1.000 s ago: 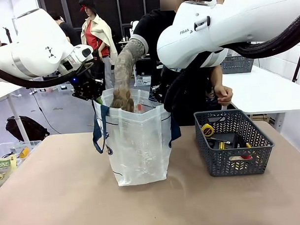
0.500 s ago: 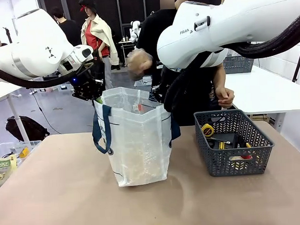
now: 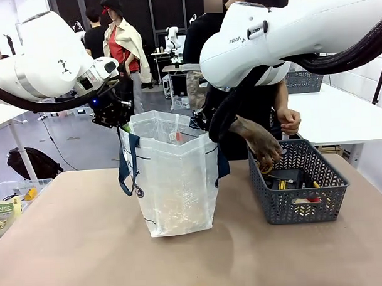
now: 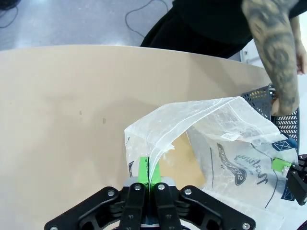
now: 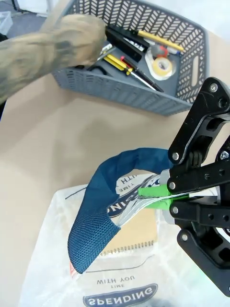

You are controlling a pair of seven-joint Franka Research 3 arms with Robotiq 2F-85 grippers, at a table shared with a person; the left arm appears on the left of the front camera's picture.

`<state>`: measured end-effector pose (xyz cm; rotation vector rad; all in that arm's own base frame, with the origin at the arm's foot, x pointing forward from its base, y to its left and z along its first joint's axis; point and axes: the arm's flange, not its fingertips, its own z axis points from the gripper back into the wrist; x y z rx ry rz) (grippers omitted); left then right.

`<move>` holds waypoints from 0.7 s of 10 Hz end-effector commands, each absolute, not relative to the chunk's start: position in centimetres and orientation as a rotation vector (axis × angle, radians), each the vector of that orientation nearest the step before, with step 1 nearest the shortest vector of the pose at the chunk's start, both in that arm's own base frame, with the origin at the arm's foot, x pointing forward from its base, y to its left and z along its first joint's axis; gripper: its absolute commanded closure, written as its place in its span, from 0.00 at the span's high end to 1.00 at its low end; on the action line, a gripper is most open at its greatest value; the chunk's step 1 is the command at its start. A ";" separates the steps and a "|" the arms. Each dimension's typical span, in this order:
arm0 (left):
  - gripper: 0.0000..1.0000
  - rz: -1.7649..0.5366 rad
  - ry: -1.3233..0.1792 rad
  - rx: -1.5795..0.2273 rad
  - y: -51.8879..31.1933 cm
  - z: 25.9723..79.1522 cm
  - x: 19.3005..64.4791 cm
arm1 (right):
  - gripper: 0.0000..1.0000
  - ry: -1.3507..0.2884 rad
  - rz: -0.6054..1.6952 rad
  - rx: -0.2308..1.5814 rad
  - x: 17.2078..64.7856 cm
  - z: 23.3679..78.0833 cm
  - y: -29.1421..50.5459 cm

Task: Transfer purchased items from the store into the shopping bag.
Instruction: Move the Reusable shopping bag to the right side of the table.

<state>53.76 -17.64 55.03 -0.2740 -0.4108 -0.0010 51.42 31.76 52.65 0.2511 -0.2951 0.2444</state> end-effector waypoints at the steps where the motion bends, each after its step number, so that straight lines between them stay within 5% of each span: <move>1: 0.00 0.016 -0.416 -0.275 -17.4 55.1 53.3 | 0.00 -0.293 0.229 0.264 51.1 52.5 31.4; 7: 0.00 0.016 -0.416 -0.275 -17.4 55.1 53.3 | 0.00 -0.293 0.229 0.264 51.1 52.5 31.4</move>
